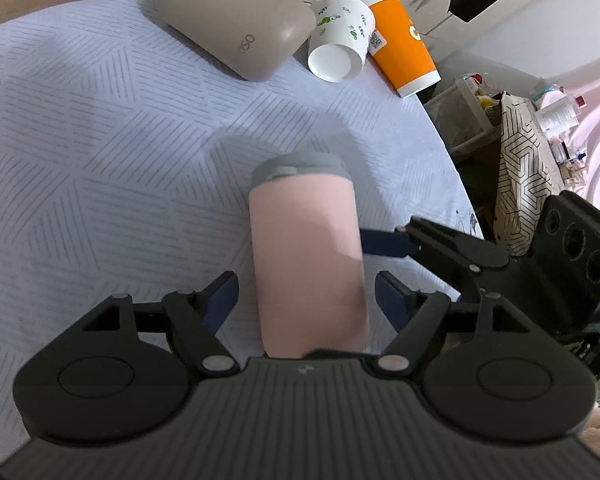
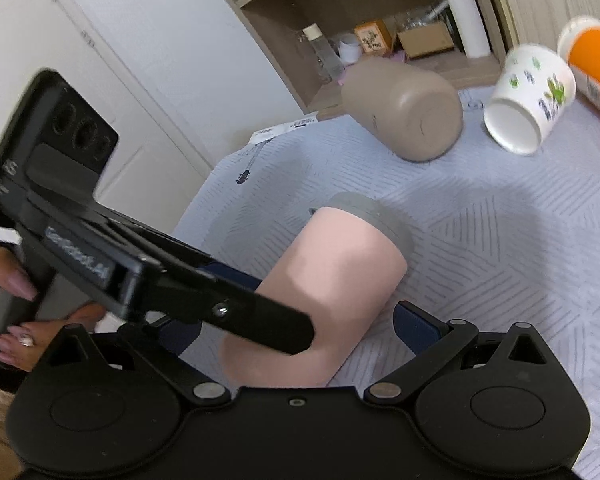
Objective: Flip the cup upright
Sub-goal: 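Lift the pink cup with the left gripper and rotate it upright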
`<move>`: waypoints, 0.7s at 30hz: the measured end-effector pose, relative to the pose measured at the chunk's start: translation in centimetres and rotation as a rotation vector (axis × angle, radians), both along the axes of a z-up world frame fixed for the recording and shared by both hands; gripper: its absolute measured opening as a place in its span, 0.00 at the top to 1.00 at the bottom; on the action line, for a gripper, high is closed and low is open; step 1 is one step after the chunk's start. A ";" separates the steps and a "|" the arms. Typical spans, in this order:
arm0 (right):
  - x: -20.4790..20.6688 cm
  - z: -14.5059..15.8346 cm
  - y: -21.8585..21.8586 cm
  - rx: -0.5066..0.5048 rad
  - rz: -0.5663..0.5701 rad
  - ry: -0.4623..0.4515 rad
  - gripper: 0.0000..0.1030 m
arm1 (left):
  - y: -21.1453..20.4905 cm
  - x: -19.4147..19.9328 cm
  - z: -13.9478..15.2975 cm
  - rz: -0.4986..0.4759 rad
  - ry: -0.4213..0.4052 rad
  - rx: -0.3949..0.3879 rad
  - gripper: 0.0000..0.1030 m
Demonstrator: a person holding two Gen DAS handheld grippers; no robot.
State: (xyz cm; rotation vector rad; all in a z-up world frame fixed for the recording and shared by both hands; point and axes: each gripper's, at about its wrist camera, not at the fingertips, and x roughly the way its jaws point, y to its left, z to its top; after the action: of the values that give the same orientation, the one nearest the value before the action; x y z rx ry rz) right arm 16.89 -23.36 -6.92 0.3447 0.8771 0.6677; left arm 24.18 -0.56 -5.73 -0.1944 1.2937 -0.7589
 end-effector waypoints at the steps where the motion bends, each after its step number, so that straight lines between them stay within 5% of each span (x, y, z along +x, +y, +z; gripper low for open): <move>1: 0.1 -0.2 -0.2 0.019 -0.003 0.016 0.00 | 0.1 0.2 -0.1 0.012 0.002 -0.001 0.28; 12: 1.1 -0.9 -0.1 0.026 -0.022 0.051 0.11 | 0.1 1.0 -0.9 0.024 0.015 -0.062 0.39; 21: 1.2 -0.9 -0.4 0.057 0.022 0.036 0.16 | -0.5 -0.4 -0.7 0.028 -0.068 -0.035 0.39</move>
State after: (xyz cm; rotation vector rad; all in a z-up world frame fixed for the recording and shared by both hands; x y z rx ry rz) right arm 18.09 -23.77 -7.81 0.3993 0.8988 0.7094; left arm 23.75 -1.04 -6.41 -0.2129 1.2121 -0.7581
